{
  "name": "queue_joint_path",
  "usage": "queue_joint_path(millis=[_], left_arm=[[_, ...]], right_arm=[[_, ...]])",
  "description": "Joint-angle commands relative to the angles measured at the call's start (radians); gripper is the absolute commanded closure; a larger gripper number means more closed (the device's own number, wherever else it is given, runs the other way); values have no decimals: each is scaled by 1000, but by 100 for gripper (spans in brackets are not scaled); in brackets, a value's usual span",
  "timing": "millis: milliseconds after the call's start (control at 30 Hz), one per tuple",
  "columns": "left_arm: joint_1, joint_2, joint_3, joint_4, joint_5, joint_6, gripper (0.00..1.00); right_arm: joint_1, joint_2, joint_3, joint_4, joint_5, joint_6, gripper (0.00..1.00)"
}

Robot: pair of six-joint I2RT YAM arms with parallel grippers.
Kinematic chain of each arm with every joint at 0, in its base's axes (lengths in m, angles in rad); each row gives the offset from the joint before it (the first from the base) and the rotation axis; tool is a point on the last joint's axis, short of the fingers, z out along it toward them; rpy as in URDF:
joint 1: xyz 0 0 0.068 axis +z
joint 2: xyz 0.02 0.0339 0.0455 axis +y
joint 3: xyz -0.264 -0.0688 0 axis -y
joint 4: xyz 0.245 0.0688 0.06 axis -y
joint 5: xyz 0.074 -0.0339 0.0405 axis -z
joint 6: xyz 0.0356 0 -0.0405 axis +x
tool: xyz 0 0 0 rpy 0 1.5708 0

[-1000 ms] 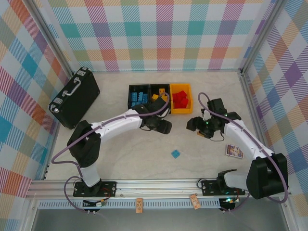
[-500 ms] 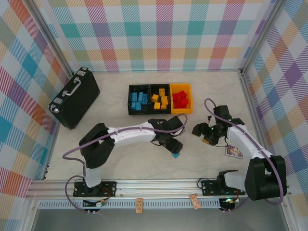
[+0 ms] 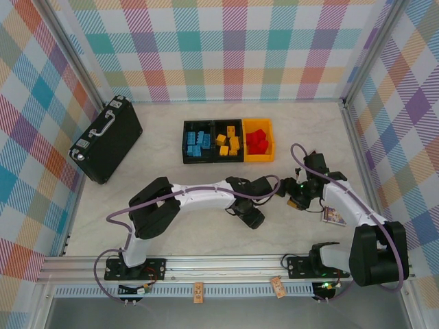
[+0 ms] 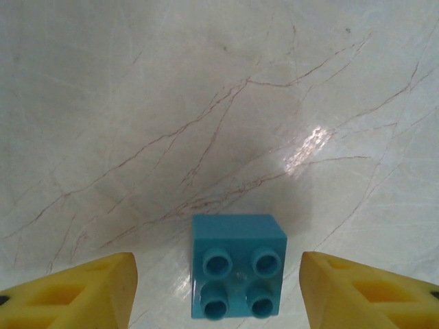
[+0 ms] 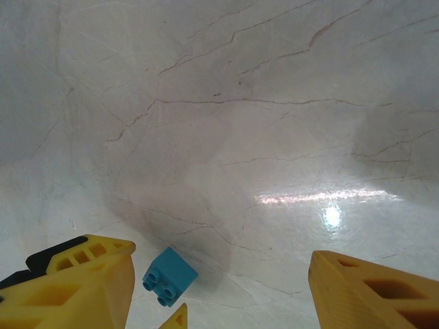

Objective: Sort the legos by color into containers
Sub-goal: Pick up the lego from the middle-left of the table.

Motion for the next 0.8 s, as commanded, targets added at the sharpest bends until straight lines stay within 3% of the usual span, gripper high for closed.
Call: queue_joint_path(millis=[0, 167, 233, 300, 500, 767], left_arm=[[-26, 34, 36, -48, -25, 13, 40], [-33, 50, 36, -54, -38, 9, 49], [-33, 45, 30, -53, -46, 7, 62], [-33, 36, 27, -55, -55, 5, 68], [-18, -35, -23, -28, -97, -25, 72], [73, -193, -132, 21, -131, -90, 73]], right_arm=[[-5, -8, -10, 12, -22, 6, 32], [-6, -7, -11, 16, -24, 7, 32], [-6, -7, -11, 16, -26, 8, 32], [-6, -8, -9, 18, -32, 8, 32], [-5, -12, -4, 17, -56, 9, 32], [-3, -7, 28, 36, -105, 24, 32]])
